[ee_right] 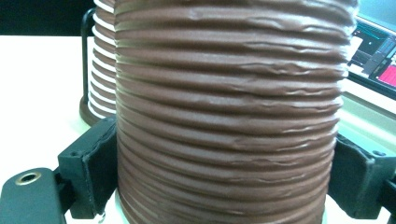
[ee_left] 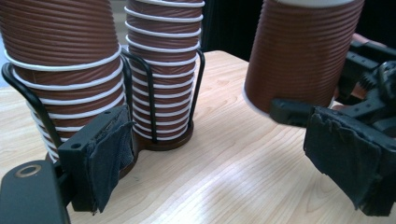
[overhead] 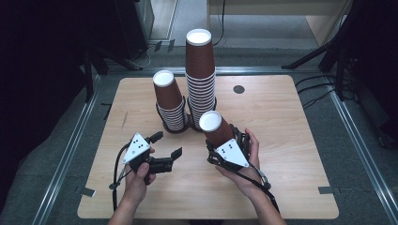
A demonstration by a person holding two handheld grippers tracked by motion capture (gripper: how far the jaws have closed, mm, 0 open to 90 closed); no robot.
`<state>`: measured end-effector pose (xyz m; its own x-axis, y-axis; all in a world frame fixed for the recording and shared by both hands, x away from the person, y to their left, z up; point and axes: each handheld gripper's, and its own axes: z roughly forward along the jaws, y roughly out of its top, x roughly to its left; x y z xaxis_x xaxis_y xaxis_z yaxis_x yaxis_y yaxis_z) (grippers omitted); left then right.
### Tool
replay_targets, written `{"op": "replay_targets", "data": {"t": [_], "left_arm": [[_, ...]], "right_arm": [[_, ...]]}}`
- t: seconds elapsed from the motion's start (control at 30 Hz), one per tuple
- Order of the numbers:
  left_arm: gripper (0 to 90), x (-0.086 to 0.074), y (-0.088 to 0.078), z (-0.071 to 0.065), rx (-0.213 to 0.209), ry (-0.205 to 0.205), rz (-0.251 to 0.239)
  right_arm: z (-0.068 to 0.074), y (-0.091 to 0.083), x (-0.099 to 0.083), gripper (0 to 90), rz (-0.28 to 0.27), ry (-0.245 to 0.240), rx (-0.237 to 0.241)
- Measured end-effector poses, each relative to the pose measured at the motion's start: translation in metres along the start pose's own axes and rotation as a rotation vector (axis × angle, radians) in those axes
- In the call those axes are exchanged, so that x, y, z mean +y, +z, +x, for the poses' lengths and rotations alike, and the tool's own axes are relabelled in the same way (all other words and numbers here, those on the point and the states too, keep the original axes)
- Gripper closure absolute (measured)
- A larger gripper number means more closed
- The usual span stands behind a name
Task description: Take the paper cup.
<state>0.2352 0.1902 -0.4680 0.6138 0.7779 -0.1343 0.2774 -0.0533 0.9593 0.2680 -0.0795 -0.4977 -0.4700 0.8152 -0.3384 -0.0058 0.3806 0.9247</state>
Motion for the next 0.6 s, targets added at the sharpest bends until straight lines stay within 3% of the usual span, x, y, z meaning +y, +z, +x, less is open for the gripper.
{"op": "replay_targets", "data": {"t": [0.2,0.33,0.6], "left_arm": [[8.1,0.000,-0.002,0.002,-0.034,-0.026,-0.013],[8.1,0.002,-0.002,-0.001,-0.057,-0.026,-0.019],[8.1,0.002,-0.001,-0.002,-0.067,-0.025,-0.021]], "right_arm": [[0.010,0.002,-0.001,10.7,0.001,-0.025,0.031],[0.018,0.002,-0.002,10.6,-0.001,-0.072,0.055],[0.027,0.004,-0.004,10.6,-0.001,-0.103,0.078]]}}
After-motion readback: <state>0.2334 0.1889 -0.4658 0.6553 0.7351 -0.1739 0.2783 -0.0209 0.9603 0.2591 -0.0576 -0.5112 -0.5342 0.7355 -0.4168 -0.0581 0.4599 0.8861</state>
